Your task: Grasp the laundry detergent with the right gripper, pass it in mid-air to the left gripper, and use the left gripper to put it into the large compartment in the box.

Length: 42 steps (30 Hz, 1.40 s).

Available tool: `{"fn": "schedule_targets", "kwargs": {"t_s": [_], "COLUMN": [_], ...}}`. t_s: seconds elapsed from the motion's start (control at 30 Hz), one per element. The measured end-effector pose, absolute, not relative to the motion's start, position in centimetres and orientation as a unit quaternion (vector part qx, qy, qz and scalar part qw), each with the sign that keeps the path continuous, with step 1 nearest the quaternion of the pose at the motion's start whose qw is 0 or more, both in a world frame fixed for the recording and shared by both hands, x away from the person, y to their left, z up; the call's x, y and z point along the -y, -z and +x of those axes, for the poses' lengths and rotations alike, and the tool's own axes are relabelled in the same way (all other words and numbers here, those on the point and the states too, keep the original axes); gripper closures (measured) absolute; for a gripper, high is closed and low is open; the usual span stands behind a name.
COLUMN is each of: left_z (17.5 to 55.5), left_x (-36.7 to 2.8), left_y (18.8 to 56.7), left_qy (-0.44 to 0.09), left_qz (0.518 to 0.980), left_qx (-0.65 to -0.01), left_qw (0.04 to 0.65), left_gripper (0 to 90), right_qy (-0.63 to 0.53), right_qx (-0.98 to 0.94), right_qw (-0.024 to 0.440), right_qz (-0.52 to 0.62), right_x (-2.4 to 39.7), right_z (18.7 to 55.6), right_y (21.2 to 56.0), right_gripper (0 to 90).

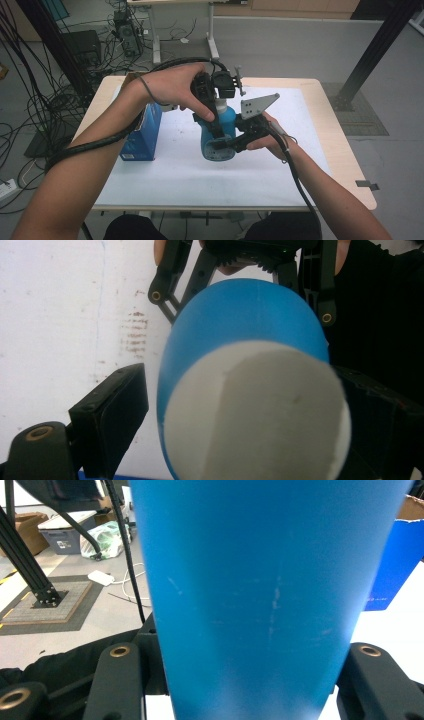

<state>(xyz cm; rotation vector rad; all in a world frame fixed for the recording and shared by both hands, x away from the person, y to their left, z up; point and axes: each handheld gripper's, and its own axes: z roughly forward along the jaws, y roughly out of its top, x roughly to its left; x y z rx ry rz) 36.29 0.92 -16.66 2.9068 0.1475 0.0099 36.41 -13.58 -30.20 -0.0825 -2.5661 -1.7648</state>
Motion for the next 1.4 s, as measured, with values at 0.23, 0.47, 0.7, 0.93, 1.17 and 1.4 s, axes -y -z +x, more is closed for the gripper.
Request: {"fn": "schedule_targets", "kwargs": {"t_s": [0.23, 0.47, 0.7, 0.93, 1.17, 1.4], "left_z": [36.35, 36.34, 36.33, 36.3, 36.22, 36.16], "left_x": [-0.92, -1.0, -1.03, -1.06, -1.05, -1.04], "left_y": [16.65, 16.56, 16.65, 16.56, 16.6, 16.59], "left_qy": [-0.004, -0.004, -0.004, -0.004, -0.003, -0.004], "left_qz": [0.992, 0.992, 0.992, 0.992, 0.992, 0.992], "left_qx": [-0.052, -0.052, -0.052, -0.053, -0.052, -0.052], "left_qw": [0.115, 0.116, 0.115, 0.117, 0.116, 0.116], "left_gripper": [12.0, 12.0, 12.0, 12.0, 12.0, 12.0], "right_qy": [0.566, 0.566, 0.565, 0.565, 0.563, 0.562], "right_qx": [0.824, 0.824, 0.824, 0.825, 0.826, 0.827], "right_qw": [0.012, 0.01, 0.012, 0.012, 0.011, 0.011], "right_qz": [-0.025, -0.024, -0.025, -0.025, -0.022, -0.019], "right_x": [13.53, 13.51, 13.49, 13.51, 13.49, 13.36], "right_z": [36.46, 36.52, 36.45, 36.38, 36.38, 36.36], "right_y": [30.25, 30.3, 30.28, 30.21, 30.23, 30.28], "right_gripper": [43.9, 43.9, 43.9, 43.9, 43.9, 43.9]}}
